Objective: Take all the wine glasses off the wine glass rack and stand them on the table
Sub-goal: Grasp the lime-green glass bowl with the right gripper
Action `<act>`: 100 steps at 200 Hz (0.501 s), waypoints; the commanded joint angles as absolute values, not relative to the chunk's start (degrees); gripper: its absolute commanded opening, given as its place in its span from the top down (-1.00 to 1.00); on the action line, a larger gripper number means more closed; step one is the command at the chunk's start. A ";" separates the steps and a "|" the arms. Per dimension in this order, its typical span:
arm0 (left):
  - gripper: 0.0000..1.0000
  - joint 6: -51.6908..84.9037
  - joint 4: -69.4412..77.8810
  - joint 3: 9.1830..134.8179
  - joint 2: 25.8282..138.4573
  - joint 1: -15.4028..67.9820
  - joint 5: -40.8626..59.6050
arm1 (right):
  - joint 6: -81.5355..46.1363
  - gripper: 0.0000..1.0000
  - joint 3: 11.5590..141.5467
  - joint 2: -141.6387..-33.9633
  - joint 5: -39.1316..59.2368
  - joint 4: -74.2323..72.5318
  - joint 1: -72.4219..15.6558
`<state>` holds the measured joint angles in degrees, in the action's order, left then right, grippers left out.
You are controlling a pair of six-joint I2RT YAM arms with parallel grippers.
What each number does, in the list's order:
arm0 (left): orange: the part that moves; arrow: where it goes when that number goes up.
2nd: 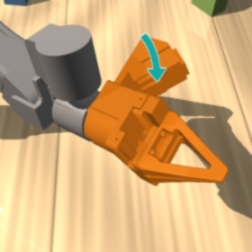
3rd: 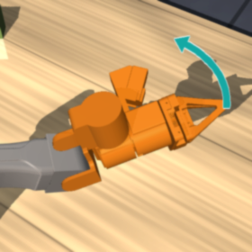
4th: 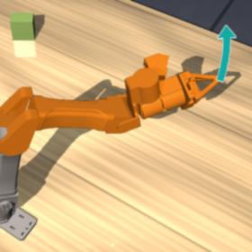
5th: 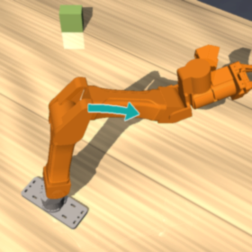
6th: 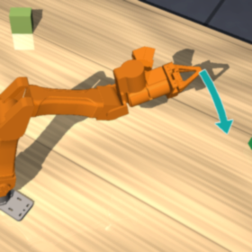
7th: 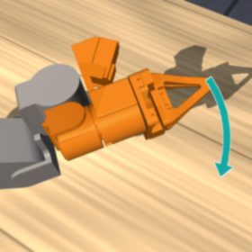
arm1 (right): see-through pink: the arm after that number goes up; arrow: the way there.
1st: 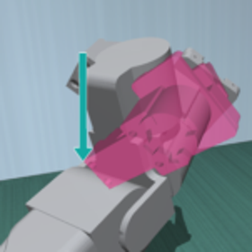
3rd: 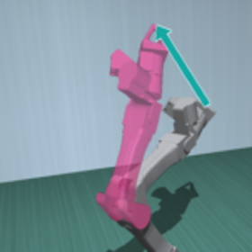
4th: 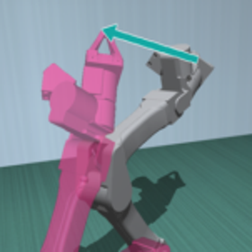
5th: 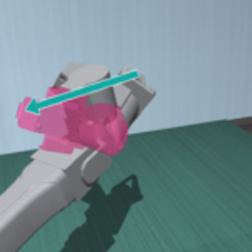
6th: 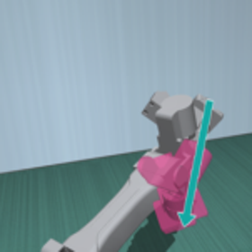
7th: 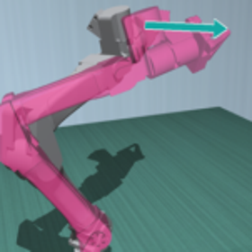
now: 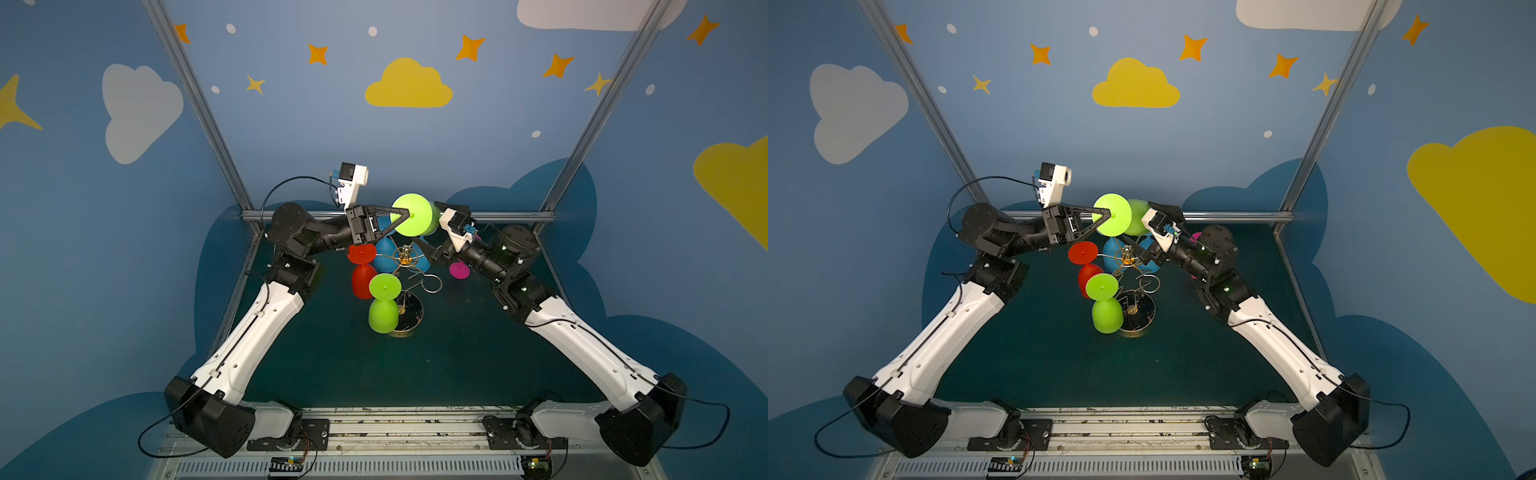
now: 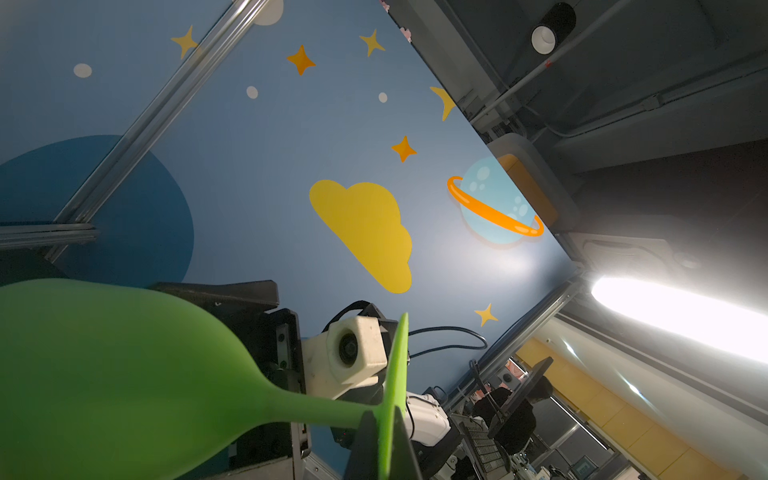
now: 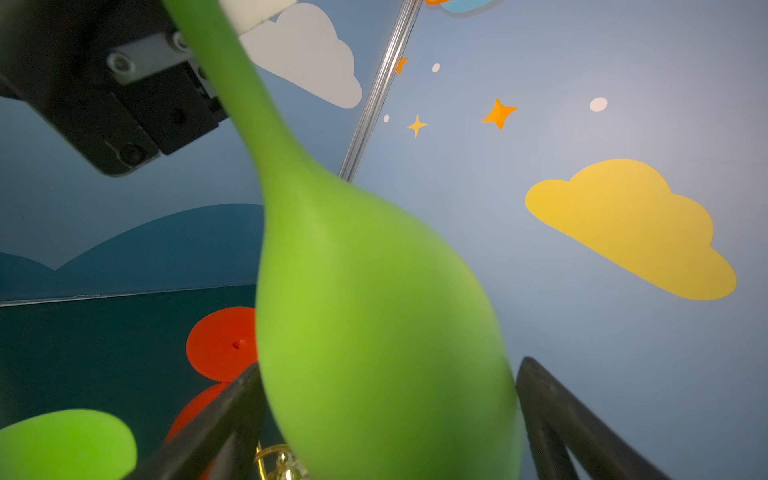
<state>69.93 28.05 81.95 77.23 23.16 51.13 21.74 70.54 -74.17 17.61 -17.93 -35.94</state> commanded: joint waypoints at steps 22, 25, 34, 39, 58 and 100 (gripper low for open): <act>0.94 71.78 31.96 81.74 76.39 23.03 51.15 | 21.79 -0.84 73.66 -76.57 17.75 -19.39 -36.11; 0.94 71.90 32.10 81.74 76.44 23.03 51.11 | 21.80 -0.84 73.75 -76.75 17.71 -19.30 -36.11; 0.94 72.36 32.57 81.75 76.54 23.03 51.24 | 21.80 -0.84 73.80 -76.93 17.49 -19.42 -36.04; 0.94 72.61 32.78 81.78 76.63 23.05 51.23 | 21.69 -0.84 73.73 -77.00 17.48 -19.53 -36.08; 0.94 73.29 33.21 81.82 76.92 23.14 51.50 | 21.22 -0.84 73.81 -77.17 17.63 -19.78 -36.13; 0.93 75.48 35.53 81.21 77.80 23.19 51.59 | 20.14 -0.75 75.23 -77.52 16.52 -18.60 -36.08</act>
